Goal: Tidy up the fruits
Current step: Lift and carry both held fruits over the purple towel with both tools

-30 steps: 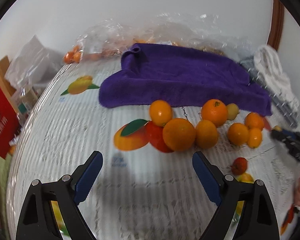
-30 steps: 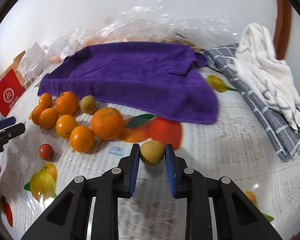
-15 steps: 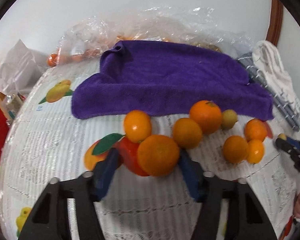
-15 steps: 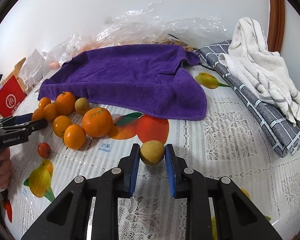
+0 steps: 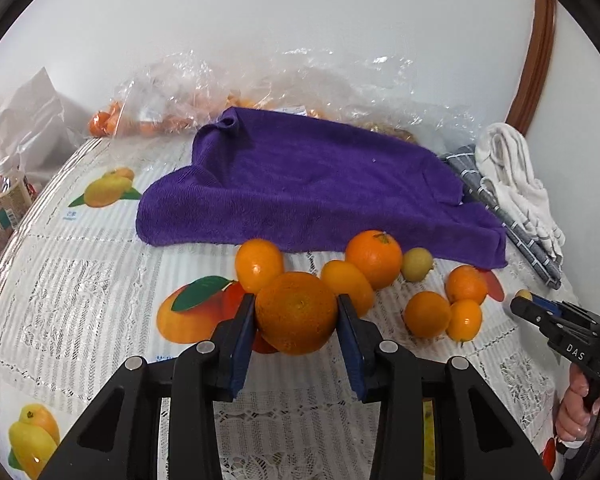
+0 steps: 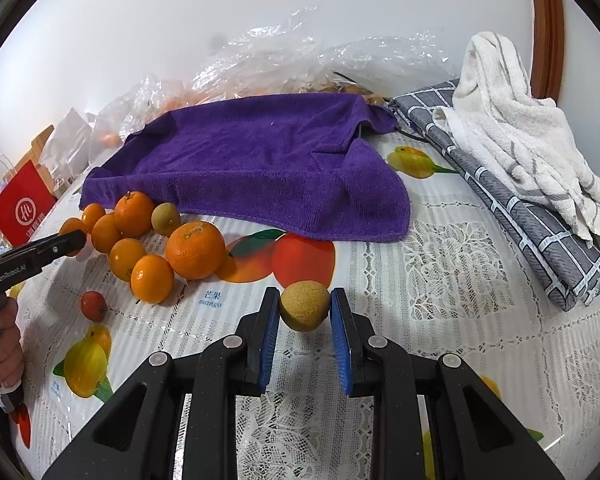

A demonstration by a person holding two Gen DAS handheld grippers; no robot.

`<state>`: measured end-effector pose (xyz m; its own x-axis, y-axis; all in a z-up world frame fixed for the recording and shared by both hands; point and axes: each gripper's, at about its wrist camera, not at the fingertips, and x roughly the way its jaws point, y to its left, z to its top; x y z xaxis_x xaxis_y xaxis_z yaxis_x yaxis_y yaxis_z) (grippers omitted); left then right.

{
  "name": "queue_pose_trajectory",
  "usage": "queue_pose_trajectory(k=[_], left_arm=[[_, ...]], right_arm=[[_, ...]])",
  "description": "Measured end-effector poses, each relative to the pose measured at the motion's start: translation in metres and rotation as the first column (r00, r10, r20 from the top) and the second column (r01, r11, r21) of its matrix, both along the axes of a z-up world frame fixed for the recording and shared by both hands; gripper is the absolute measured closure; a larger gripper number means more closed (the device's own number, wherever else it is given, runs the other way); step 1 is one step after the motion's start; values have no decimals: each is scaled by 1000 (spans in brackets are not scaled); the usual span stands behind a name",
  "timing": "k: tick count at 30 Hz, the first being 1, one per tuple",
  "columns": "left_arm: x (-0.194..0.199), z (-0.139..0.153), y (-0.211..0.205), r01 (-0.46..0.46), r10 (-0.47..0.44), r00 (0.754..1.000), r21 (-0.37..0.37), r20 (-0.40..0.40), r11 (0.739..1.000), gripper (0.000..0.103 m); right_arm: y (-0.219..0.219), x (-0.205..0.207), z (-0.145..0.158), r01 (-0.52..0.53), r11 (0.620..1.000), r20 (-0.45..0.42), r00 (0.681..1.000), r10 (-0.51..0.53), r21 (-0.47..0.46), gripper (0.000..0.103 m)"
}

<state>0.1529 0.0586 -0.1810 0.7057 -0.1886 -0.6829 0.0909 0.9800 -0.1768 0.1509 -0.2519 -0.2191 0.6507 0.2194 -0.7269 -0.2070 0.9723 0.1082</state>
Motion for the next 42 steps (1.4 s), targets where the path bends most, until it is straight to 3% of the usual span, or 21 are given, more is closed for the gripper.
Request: queue_pose_trajectory(k=[5,12,27,42], left_arm=[[-5,4,-4,17,-17,999,-1,36,1000,66],[-9,9,4,8,-4,998,-59,62,998,66],[-12,16,15,-33,43,995,-97,93,995,66],[-17,22,20,-49,62,990,-99,125,994,66]], right_arm=[[-7,-4,4,6,999,17,1000,-7,47,78],[-17,-7,6,33,996,31,999,-36,88,77],[-13,-4,7,54,998,12,998,-54,33,78],[-11,-15,35,44,998,61,997,-47,44,77]])
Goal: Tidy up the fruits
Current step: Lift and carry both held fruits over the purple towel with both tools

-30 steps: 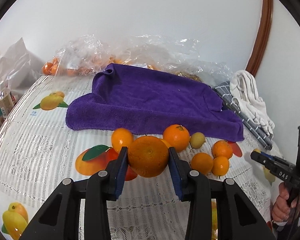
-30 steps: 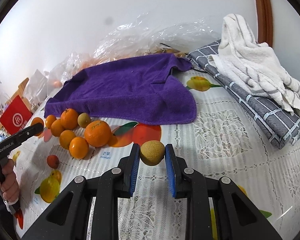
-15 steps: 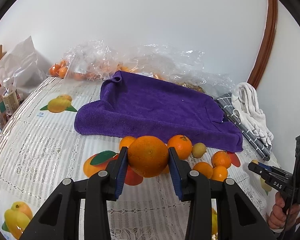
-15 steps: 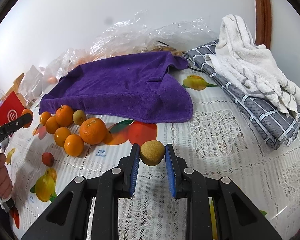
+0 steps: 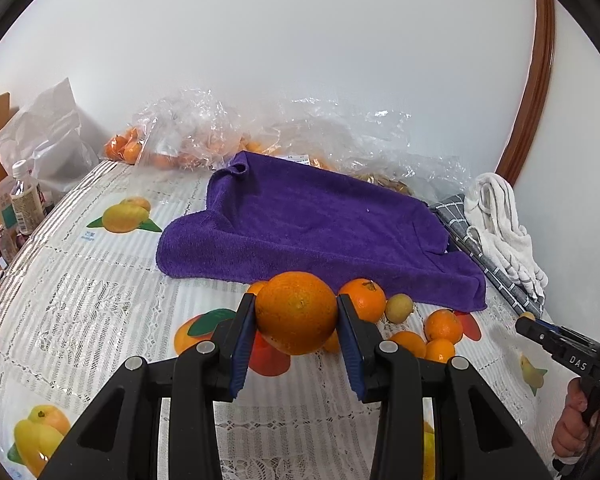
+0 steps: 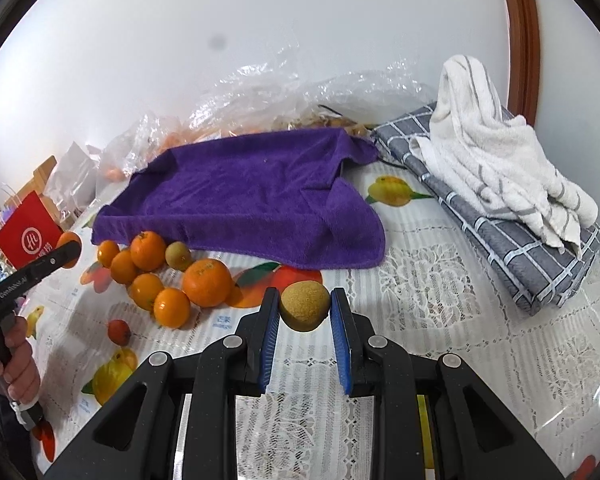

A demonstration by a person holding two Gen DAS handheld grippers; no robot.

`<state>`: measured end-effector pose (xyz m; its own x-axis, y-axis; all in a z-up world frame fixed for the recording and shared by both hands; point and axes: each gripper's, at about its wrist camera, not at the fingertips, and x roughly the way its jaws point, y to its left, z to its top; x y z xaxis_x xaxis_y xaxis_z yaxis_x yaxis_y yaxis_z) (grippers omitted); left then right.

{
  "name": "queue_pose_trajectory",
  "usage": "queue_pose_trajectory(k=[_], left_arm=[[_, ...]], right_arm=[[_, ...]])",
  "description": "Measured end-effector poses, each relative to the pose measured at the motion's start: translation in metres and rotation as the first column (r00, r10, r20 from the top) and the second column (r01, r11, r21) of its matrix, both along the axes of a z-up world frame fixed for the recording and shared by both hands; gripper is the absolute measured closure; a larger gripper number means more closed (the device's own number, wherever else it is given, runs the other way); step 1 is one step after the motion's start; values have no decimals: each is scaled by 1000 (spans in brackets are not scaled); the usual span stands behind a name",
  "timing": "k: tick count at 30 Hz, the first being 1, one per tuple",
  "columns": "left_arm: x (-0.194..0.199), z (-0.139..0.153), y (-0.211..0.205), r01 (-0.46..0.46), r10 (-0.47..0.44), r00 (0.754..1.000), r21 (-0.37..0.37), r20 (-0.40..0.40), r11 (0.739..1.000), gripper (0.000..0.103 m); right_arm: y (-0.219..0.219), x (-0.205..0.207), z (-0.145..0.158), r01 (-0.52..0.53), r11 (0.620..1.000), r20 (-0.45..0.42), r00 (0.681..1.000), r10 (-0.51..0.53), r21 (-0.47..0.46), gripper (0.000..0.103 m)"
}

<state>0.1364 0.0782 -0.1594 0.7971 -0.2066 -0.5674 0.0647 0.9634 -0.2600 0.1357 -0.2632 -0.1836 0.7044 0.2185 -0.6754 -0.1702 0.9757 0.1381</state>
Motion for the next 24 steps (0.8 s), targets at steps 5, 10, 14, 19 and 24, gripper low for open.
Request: queue_pose_trajectory(k=[5,10,14,19,24], left_arm=[[-2,3,3,-9,9,1000,-10,14,1000,66],[-1,7,10,-10,11,1000,-31,17,999,66],[0,15,16,-28,28,999,-27,26,999,66],[7,40,20,-28,29,999,-32,40,999,66],[26,71,13,-44,44,998,15,54,999,66]], right_arm=[[2,-2,9,-6,1000,21,1000,6,-1,77],[3,-1,15,-9,1000,29,1000,9,8,77],[4,1,22,-16,1000,32,999,16,4,77],[7,10,36,-27,1000,48,998,27,-14,77],[10,30,50,-40,999,61,997,41,-11,77]])
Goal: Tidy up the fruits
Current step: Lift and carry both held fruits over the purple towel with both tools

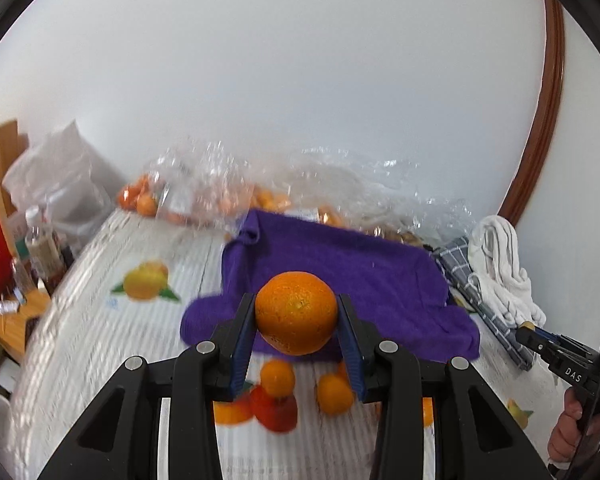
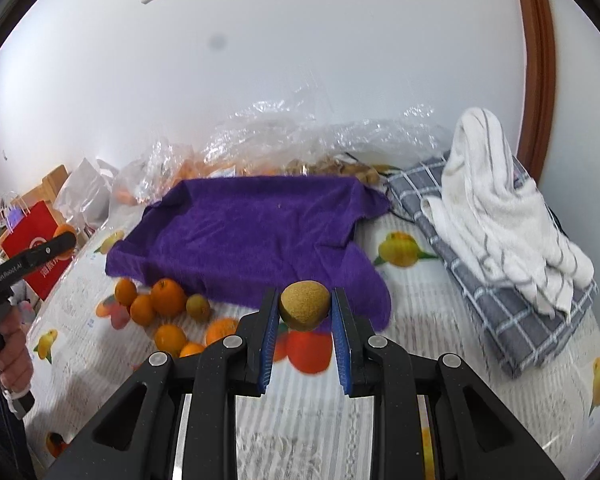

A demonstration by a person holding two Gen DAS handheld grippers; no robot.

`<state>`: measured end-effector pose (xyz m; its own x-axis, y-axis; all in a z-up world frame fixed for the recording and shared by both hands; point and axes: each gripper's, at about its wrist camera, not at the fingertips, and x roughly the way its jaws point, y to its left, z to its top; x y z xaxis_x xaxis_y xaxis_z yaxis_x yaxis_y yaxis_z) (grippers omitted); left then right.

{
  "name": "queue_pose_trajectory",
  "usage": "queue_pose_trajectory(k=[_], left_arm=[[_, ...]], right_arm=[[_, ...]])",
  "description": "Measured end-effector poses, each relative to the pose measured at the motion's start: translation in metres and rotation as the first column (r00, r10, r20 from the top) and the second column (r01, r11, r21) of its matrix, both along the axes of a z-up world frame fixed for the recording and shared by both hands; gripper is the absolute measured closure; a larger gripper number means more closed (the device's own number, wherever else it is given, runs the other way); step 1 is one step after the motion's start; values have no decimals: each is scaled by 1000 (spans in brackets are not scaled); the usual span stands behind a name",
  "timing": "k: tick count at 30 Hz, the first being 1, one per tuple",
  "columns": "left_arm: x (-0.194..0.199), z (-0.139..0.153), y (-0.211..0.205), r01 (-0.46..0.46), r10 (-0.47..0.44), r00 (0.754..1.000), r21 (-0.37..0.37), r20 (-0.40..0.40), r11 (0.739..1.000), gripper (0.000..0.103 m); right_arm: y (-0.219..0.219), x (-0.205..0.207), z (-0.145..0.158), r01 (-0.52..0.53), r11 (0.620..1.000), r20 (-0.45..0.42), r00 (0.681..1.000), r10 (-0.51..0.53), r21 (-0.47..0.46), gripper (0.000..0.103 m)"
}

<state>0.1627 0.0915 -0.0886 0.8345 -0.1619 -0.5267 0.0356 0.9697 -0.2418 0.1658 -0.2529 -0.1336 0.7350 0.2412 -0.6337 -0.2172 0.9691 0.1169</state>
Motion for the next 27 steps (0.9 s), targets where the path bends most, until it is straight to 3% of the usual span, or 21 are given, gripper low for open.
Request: queue_pose_trajectory(k=[7,12,17,22,27], left_arm=[[34,25,-12,0,1,1000,35,-13,999,66],[63,29,-14,10,-10,998,-6,-63,1000,66],[91,27,-20,-1,3,996,29,-89,1000,66],[122,16,-19,6,-8,991,-15,-134,1000,66],[147,0,-22,5,-5,985,2,-172,1000,66]], right_arm=[[5,36,26,-15,1000,25,1000,15,21,77],[9,66,35,-16,1000,27,1000,15,20,77],[13,97,30,-11,1000,10,1000,11,13,77],[19,127,17,-12,1000,-10,1000,12,10,77],[26,159,4,-13,1000,-45,999,13,5,77]])
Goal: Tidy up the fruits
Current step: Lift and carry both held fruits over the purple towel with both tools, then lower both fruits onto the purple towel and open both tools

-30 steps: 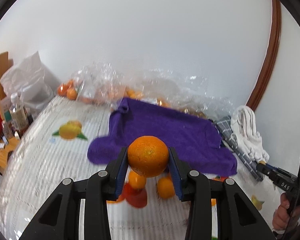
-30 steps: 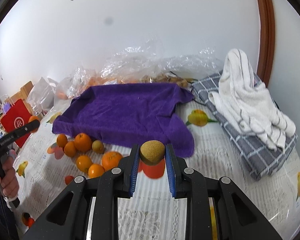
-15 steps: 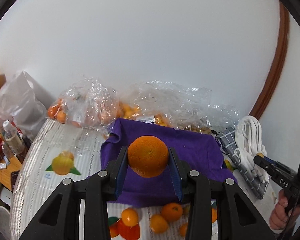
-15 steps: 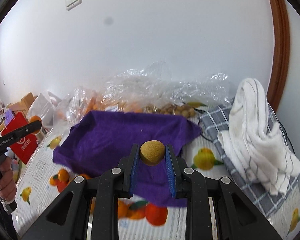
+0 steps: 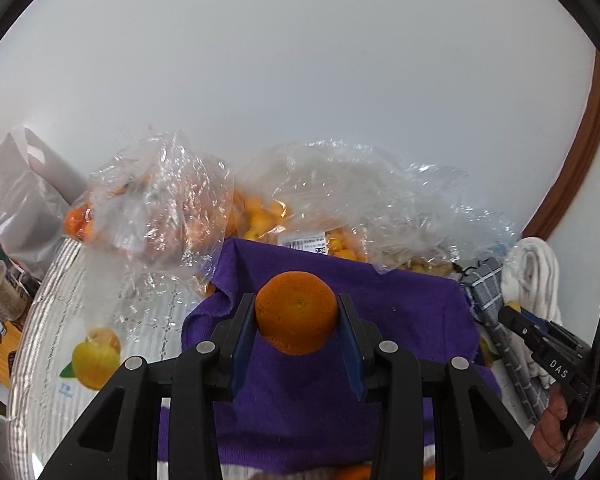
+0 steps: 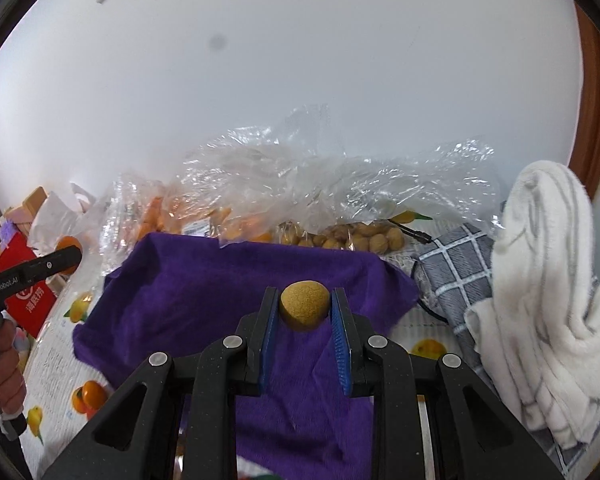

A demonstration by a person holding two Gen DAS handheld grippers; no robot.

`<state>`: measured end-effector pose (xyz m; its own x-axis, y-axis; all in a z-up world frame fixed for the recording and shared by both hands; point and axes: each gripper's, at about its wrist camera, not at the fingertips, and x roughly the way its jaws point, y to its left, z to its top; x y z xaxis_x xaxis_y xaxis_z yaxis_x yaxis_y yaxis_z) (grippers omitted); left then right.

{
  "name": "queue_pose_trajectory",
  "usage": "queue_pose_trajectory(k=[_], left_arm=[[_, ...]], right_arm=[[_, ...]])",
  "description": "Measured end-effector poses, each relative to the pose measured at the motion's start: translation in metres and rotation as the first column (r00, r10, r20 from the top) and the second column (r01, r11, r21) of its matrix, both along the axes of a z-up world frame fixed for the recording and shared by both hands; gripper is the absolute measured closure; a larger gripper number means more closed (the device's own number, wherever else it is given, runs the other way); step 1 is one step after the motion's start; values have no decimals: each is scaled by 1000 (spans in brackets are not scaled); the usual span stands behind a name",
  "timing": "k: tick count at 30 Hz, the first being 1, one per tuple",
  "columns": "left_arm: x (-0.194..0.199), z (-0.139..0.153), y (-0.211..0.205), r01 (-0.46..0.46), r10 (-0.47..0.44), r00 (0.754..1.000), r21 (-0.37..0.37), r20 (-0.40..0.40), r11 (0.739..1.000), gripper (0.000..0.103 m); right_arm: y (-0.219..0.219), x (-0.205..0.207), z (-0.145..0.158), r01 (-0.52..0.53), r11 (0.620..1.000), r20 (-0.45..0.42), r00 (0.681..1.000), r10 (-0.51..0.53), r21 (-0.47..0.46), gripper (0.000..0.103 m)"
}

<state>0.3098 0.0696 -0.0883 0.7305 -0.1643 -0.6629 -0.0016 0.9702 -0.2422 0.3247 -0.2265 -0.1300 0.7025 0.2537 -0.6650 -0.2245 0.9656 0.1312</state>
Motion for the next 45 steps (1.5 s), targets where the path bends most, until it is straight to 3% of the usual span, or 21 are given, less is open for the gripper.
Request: queue_pose_trajectory(k=[5,8,18,33,45], left_arm=[[11,-25,-2,25,-25,999,18,-28,1000,66],[23,-41,-1,28,-26,996,28,-84,999,66],[30,-53,-3,48,-41,994,65,-105,997,66],[38,-75,-12,67,-44,981,118,-188,991,66],[43,-86,-29,107,-67,969,160,-239,981,66]], right_arm=[[8,12,-14,-25,1000,-13,1000,25,-5,77],[10,15,-21,-57,998,-29,998,56,-21,77],[-8,29,-37,-20,1000,-86,996,18,-18,77],[11,39,-78,-65,994,-204,978,46,-89,78],[20,38,-87,-81,988,-221,974,50,-133,78]])
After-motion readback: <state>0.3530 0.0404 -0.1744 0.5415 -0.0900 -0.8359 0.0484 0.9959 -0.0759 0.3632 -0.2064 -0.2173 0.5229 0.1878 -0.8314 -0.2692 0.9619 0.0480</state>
